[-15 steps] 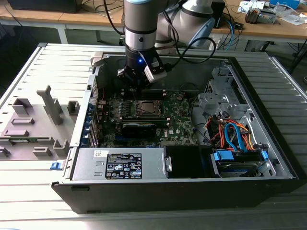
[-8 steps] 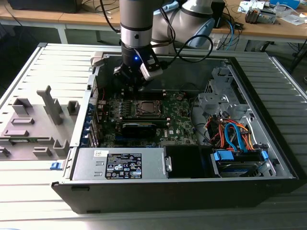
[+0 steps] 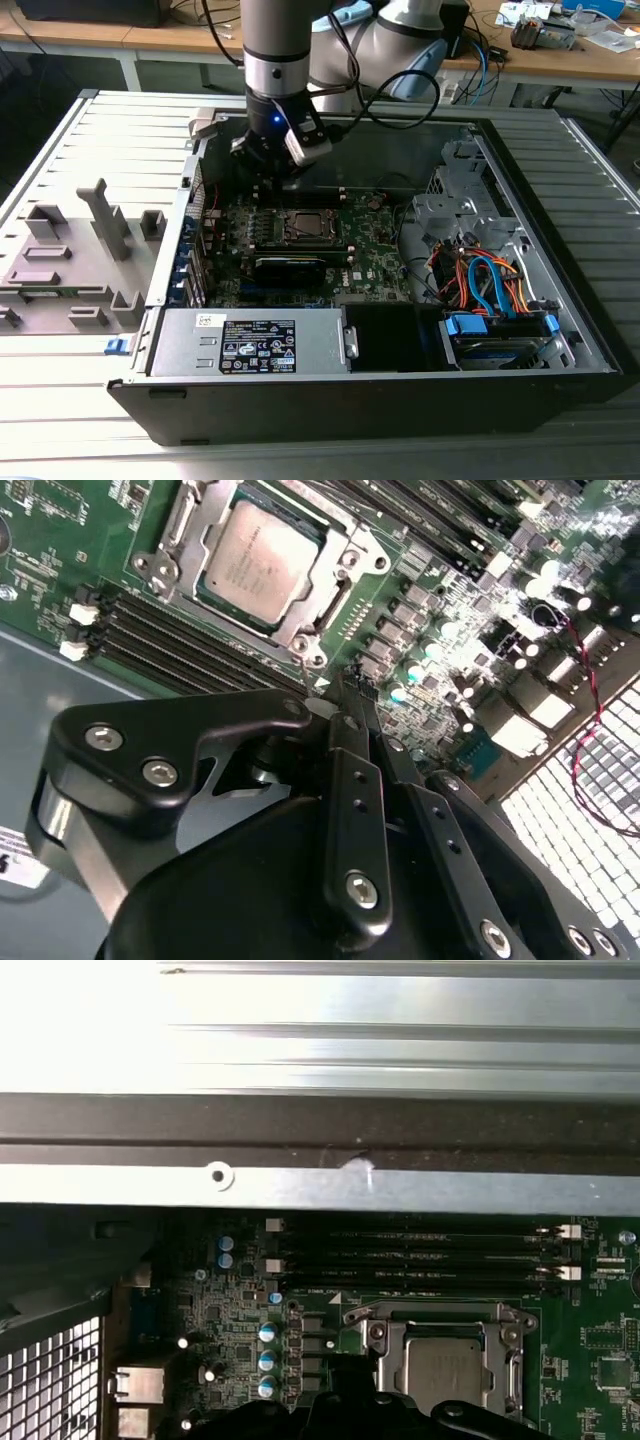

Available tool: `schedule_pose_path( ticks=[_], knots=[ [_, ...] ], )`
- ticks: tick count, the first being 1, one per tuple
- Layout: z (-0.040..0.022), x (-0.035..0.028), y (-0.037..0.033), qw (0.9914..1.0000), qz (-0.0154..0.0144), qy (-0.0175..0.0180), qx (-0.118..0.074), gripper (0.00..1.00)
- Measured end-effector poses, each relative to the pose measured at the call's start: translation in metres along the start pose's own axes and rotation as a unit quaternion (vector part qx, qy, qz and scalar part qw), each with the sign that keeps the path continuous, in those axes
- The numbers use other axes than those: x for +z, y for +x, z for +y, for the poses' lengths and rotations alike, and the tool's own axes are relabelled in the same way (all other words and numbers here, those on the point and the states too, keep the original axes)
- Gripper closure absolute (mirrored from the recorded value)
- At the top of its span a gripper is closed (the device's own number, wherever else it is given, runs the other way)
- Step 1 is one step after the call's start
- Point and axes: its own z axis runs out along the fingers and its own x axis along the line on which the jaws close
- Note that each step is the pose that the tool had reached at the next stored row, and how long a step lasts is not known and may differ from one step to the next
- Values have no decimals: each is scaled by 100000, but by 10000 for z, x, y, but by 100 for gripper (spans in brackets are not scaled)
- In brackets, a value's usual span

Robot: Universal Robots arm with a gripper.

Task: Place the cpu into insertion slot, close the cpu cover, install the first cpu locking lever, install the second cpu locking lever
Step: 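Install the first cpu locking lever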

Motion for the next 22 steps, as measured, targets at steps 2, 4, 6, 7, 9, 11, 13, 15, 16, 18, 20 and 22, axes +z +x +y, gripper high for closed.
schedule_pose_path(
  ticks=[2, 4, 6, 7, 9, 11, 13, 15, 16, 18, 20, 22],
  knots=[
    [2, -5, 57, 100000, -60, 5, -18, 89],
    [3, -11, 96, 100000, -106, 4, -49, 89],
    [4, -23, 124, 100000, -139, 8, -82, 89],
    [5, -31, 135, 100000, -158, 6, -114, 89],
    [5, -48, 154, 100000, -178, 10, -190, 89],
    [6, -65, 171, 99999, -196, 11, -279, 89],
    [16, -72, 179, 99999, -208, -2, -427, 89],
    [31, -73, 179, 99998, -198, -50, -515, 89],
    [49, -73, 179, 99998, -201, -89, -594, 89],
    [73, -73, 178, 99997, -200, -117, -708, 89],
    [106, -73, 177, 99996, -201, -123, -890, 89],
    [143, -72, 177, 99994, -201, -127, -1056, 89]
  ],
)
